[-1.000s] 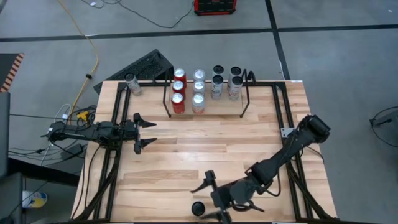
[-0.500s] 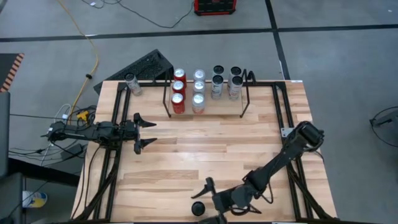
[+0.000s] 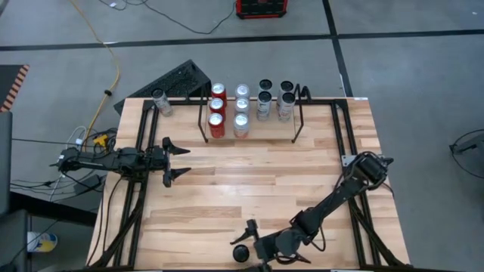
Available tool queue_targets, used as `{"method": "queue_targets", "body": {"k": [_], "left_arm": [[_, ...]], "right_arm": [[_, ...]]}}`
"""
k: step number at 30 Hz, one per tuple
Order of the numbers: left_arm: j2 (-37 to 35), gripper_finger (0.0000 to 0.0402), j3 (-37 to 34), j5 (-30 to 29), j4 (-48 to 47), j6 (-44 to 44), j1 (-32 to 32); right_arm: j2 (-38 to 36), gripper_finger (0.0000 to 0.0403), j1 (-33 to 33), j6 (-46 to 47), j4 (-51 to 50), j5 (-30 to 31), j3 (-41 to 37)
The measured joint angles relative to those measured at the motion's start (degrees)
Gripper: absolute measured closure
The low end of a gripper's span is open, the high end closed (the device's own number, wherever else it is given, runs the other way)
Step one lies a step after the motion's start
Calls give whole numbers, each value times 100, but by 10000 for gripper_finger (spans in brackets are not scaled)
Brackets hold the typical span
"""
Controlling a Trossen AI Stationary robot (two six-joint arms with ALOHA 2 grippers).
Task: Place canned beverage on shelf
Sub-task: Put the white blue soda can on the shelf aligned with the other white blue soda cans
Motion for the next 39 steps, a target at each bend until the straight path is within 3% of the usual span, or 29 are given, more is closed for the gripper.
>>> {"method": "queue_targets", "body": {"k": [14, 18, 26, 28, 33, 39], "left_arm": [[-1, 74, 1, 0, 0, 0, 0], [0, 74, 1, 0, 0, 0, 1], [0, 74, 1, 0, 0, 0, 0], [-1, 74, -1, 0, 0, 0, 0], [-1, 74, 1, 0, 0, 0, 0], [-1, 74, 1, 0, 0, 0, 0]], "right_arm": [[428, 30, -68, 403, 107, -4, 0], [495, 64, -70, 500, 95, 0, 0], [452, 178, -69, 740, 70, 40, 0], [372, 180, -43, 761, -39, 114, -13], [-42, 180, 54, 612, -356, 690, -13], [-676, 180, 273, 563, -1154, 1852, -9]]}}
